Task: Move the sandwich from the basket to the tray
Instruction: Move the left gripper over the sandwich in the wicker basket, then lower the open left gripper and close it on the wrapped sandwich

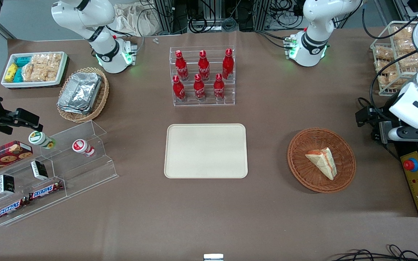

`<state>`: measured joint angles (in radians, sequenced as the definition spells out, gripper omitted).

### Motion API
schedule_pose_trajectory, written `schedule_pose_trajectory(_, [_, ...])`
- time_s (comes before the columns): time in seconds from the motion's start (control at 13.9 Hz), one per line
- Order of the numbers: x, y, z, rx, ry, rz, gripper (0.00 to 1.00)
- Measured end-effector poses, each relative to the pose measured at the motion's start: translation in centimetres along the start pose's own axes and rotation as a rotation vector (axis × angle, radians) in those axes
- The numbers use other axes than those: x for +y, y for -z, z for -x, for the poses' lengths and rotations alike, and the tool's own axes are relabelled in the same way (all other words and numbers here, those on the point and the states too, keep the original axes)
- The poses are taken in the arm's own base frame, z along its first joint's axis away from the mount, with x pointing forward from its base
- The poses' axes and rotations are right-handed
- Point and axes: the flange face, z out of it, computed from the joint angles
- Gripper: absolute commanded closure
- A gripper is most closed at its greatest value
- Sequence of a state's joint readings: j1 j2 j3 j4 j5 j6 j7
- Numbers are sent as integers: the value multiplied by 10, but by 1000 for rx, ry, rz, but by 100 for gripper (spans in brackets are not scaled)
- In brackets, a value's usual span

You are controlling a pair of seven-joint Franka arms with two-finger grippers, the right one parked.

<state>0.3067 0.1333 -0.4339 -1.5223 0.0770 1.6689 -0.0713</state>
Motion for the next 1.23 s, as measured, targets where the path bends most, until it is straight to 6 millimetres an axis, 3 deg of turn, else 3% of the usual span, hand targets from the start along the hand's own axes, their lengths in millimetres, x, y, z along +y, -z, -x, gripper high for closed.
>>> schedule_pose_trajectory(0.29, [0,-11,-11,20,-2,20,0])
schedule_pose_trajectory(0.5, [-2,-31,-18,-7,18,35,0])
schedule_pose_trajectory(0.65, [-2,-58,-27,-2,108,48,0])
schedule_pose_trajectory(0.79, [0,-99,-30,2,225,58,0])
schedule_pose_trajectory(1.01, [6,-154,-24,0,364,65,0])
schedule_pose_trajectory(1.23, [10,-200,-13,39,385,68,0])
